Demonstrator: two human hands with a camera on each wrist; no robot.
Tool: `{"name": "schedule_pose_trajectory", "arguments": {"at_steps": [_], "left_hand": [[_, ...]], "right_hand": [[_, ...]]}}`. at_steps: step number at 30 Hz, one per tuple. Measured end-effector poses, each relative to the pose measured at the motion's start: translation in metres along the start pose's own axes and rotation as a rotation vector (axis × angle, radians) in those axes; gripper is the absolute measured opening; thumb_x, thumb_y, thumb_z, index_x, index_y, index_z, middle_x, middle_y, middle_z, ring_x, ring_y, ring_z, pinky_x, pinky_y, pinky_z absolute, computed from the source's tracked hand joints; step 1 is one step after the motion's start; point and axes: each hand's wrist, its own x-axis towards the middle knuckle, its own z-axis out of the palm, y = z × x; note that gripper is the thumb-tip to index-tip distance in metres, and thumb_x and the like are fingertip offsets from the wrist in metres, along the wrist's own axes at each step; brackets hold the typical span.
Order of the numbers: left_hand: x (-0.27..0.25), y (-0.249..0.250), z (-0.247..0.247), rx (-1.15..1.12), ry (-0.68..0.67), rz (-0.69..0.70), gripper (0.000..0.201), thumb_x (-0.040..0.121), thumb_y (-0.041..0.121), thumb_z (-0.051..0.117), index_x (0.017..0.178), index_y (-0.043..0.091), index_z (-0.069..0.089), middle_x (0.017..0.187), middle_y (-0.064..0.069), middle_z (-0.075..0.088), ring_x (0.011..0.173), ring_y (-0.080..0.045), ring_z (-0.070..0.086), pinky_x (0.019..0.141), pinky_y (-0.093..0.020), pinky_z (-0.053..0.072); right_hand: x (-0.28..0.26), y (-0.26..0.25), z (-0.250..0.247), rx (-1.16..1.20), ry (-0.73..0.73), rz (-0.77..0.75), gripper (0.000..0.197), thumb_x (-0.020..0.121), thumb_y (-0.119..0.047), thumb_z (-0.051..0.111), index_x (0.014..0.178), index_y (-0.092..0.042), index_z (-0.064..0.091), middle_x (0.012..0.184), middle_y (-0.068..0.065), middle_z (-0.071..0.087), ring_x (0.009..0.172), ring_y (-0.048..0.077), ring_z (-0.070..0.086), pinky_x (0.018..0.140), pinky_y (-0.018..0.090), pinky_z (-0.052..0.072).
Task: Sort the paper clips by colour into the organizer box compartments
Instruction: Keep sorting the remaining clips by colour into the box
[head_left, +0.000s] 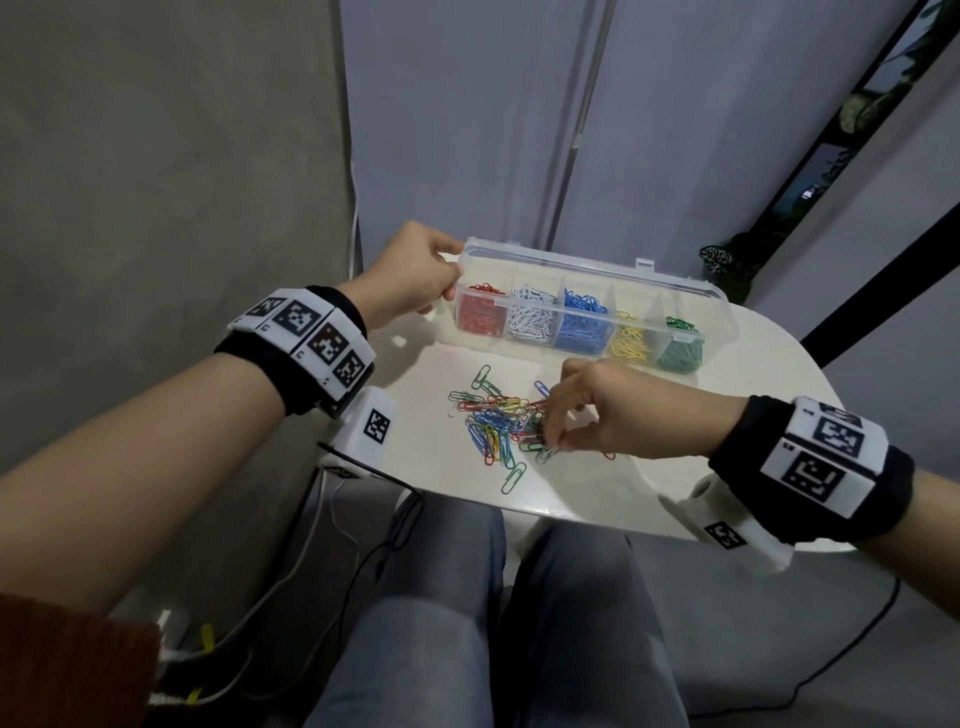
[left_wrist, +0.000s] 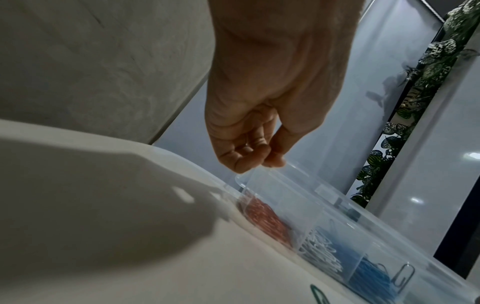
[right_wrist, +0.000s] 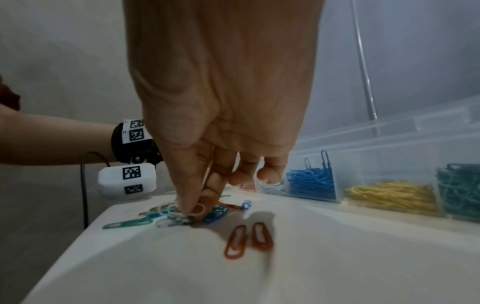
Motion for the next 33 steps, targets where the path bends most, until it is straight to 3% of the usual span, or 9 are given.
{"name": "schedule_pose_trajectory", "arguments": {"at_steps": [5,10,15,20,25,29,31,33], "left_hand": [[0.001,0.0,0.0,0.001,-0.006,-0.001,0.038,0.095,0.003,0.051,0.133,0.006,0.054,0.061,-0.005,0.055,0.05,-0.012,0.042,0.051,-0.027,0.038],[0.002,-0.001,0.0,0.005,0.0,-0.006,0.038,0.095,0.004,0.052,0.133,0.007,0.054,0.06,-0.004,0.055,0.051,-0.013,0.042,0.051,-0.027,0.039],[0.003,-0.002,0.0,0.004,-0.001,-0.008,0.038,0.095,0.004,0.053,0.133,0.007,0.054,0.06,-0.005,0.056,0.051,-0.013,0.043,0.051,-0.026,0.039],[0.003,-0.002,0.0,-0.008,-0.002,-0.01,0.039,0.094,0.002,0.052,0.133,0.006,0.054,0.059,-0.007,0.055,0.051,-0.015,0.041,0.05,-0.027,0.037],[0.004,-0.002,0.0,-0.007,0.001,-0.012,0.039,0.095,0.002,0.052,0.134,0.006,0.053,0.059,-0.005,0.055,0.049,-0.013,0.041,0.05,-0.027,0.037],[0.004,-0.003,0.0,-0.002,-0.001,-0.008,0.04,0.094,0.003,0.053,0.135,0.006,0.053,0.059,-0.004,0.056,0.049,-0.013,0.041,0.051,-0.028,0.038],[0.004,-0.003,0.0,0.002,0.004,-0.009,0.04,0.094,0.004,0.053,0.135,0.007,0.053,0.059,-0.004,0.056,0.05,-0.013,0.042,0.052,-0.028,0.039],[0.005,-0.003,0.0,0.005,0.002,-0.006,0.04,0.094,0.004,0.053,0.134,0.007,0.053,0.059,-0.004,0.056,0.05,-0.013,0.043,0.053,-0.028,0.039]], "right_hand": [[0.003,0.002,0.011,0.002,0.022,-0.019,0.033,0.078,-0.012,0.078,0.104,-0.032,0.075,0.086,-0.008,0.07,0.083,0.012,0.045,0.07,0.029,0.044],[0.007,0.001,0.012,-0.085,0.054,-0.026,0.015,0.076,-0.017,0.08,0.09,-0.021,0.077,0.083,-0.004,0.069,0.083,0.016,0.047,0.07,0.038,0.045],[0.007,-0.004,0.007,-0.068,0.062,0.005,0.008,0.077,-0.017,0.079,0.084,-0.017,0.075,0.085,-0.003,0.068,0.083,0.015,0.053,0.073,0.035,0.046],[0.011,-0.01,-0.019,0.19,0.193,0.132,0.002,0.077,-0.009,0.079,0.078,-0.011,0.078,0.076,-0.002,0.074,0.061,0.001,0.057,0.058,0.013,0.042],[0.017,-0.01,-0.044,0.422,0.368,0.246,0.008,0.078,-0.011,0.078,0.071,-0.009,0.076,0.061,-0.001,0.07,0.059,0.012,0.05,0.059,0.023,0.039],[0.031,-0.009,-0.065,0.465,0.609,0.326,0.013,0.079,-0.013,0.077,0.085,-0.001,0.076,0.063,-0.002,0.071,0.044,-0.004,0.053,0.047,0.006,0.038],[0.043,-0.007,-0.073,0.465,0.666,0.382,0.01,0.08,-0.012,0.077,0.083,-0.003,0.075,0.063,0.003,0.069,0.037,-0.001,0.046,0.042,0.009,0.035],[0.054,-0.004,-0.076,0.452,0.683,0.42,0.009,0.079,-0.012,0.078,0.079,-0.003,0.075,0.057,0.001,0.067,0.045,0.006,0.047,0.048,0.017,0.038]]}}
